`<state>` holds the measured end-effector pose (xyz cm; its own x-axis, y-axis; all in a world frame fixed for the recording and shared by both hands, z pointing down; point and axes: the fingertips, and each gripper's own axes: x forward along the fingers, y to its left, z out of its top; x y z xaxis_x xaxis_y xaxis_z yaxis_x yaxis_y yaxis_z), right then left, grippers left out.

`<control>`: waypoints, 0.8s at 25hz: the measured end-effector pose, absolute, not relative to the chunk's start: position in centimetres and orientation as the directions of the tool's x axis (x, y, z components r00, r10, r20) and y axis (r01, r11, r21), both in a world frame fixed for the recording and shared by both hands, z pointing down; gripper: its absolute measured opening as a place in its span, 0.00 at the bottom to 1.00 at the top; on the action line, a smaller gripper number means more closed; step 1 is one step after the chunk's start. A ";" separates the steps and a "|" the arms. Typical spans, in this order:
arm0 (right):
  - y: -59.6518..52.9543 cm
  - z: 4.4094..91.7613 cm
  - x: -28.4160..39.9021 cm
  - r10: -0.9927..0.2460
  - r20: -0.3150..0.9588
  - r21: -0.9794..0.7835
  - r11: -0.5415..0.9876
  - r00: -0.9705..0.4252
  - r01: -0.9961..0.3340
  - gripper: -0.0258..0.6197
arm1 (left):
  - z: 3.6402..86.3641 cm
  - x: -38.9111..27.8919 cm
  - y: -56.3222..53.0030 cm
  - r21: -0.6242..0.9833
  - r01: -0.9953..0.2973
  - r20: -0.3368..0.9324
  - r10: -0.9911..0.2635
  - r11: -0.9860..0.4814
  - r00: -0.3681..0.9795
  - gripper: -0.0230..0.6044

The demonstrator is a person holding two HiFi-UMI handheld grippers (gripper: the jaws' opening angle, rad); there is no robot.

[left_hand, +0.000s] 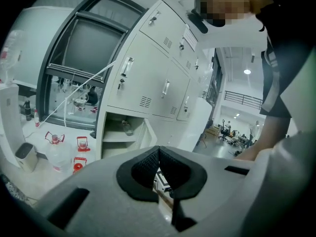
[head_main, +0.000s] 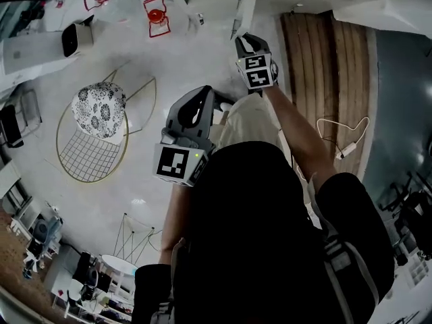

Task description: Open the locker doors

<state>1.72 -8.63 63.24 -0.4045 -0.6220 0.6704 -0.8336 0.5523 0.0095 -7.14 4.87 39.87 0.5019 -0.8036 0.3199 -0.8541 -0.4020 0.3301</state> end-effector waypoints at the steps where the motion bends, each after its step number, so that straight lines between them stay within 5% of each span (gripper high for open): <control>1: -8.6 63.2 2.2 -0.622 0.672 0.012 0.551 -0.401 -0.835 0.15 | 39.8 -6.8 4.7 0.324 -0.853 0.317 -0.802 -0.409 0.506 0.07; 20: -8.9 63.2 12.3 -0.551 0.722 0.031 0.631 -0.419 -0.775 0.11 | 37.8 2.6 1.1 0.294 -0.839 0.309 -0.786 -0.457 0.536 0.07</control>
